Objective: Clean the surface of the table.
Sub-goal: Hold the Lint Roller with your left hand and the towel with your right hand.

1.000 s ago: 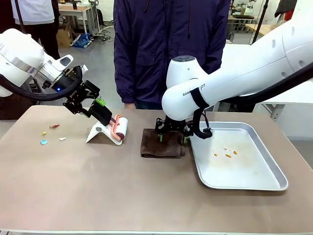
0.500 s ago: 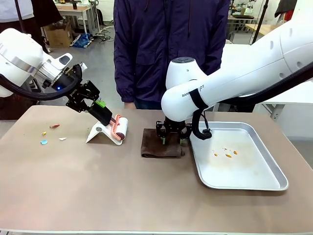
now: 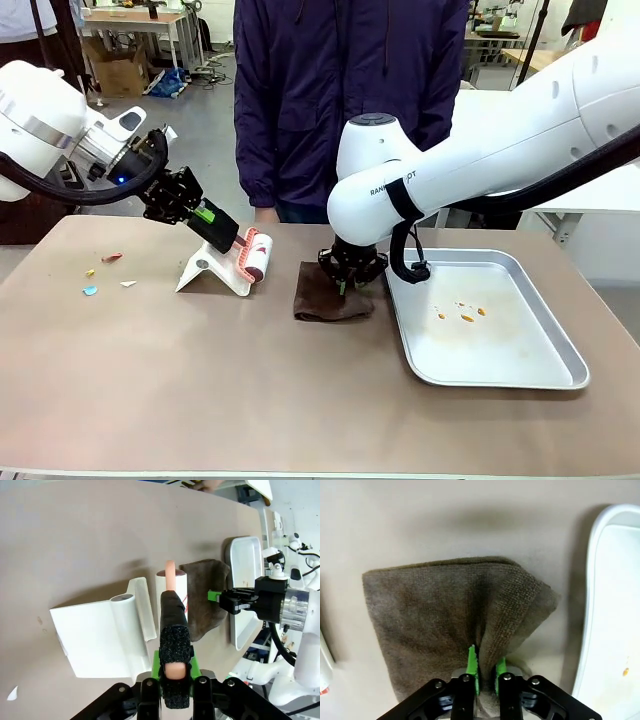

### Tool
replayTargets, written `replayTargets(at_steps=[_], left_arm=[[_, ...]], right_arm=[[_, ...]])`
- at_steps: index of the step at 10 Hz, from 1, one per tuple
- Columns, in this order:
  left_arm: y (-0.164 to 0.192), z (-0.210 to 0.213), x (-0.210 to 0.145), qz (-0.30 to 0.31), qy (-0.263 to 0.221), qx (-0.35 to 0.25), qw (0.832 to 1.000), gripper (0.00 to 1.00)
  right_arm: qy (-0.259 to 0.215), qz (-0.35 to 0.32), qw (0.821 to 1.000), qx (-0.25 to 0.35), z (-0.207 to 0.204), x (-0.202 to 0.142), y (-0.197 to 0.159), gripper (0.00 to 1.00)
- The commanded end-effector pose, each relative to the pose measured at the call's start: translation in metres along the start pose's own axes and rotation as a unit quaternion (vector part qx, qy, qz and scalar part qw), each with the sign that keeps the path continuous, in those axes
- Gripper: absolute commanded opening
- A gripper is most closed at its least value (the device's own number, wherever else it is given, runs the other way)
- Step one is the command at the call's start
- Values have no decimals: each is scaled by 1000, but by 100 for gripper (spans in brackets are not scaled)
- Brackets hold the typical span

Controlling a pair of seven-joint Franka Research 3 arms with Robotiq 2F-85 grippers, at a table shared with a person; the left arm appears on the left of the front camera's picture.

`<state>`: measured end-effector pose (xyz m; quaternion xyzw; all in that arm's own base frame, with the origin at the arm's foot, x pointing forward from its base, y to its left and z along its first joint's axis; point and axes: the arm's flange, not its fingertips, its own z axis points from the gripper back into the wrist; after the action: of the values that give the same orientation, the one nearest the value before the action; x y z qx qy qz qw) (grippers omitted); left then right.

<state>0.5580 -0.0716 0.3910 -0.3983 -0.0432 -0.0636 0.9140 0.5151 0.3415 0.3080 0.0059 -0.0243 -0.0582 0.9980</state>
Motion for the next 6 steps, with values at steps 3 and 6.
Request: replayTargets(at_steps=[3,6], left_arm=[[-1,2,-8,-15,-17,-8,1000,0],[-1,2,-9,-16,-18,-14,1000,0]], right_arm=[[23,8,1000,0,-15,1,-7,0],[22,5,1000,12,-13,1,-8,0]])
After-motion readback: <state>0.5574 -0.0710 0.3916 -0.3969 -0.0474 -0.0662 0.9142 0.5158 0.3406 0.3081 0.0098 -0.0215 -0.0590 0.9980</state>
